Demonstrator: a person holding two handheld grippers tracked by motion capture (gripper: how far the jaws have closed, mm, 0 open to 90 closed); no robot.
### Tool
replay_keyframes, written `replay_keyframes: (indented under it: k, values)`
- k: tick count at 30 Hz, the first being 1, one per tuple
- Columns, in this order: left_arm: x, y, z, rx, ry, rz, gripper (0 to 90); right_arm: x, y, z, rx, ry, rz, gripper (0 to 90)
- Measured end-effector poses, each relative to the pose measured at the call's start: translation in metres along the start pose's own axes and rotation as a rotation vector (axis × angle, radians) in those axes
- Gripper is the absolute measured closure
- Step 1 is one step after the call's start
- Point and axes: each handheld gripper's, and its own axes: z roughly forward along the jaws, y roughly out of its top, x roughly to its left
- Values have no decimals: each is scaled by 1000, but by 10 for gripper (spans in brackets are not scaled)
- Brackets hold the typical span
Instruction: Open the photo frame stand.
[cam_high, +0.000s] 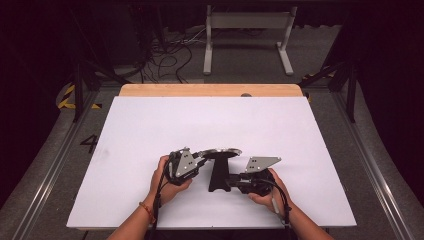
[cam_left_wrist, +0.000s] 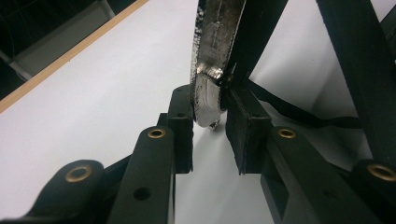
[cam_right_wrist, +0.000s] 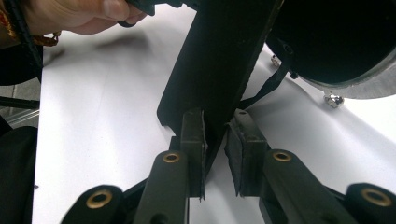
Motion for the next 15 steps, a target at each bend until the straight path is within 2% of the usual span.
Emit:
replay_keyframes:
  k: [7,12,15]
  values:
    - [1,-3,-1,-9,-11,-12,728,1,-1,-1,-4,0,6,797]
    - [4,-4,-2,-14,-28,-25,730,5,1,-2,9,-34,-41,795]
    - [6,-4,-5,-22,-39,-32,712,6,1,-2,9,-41,-41,794]
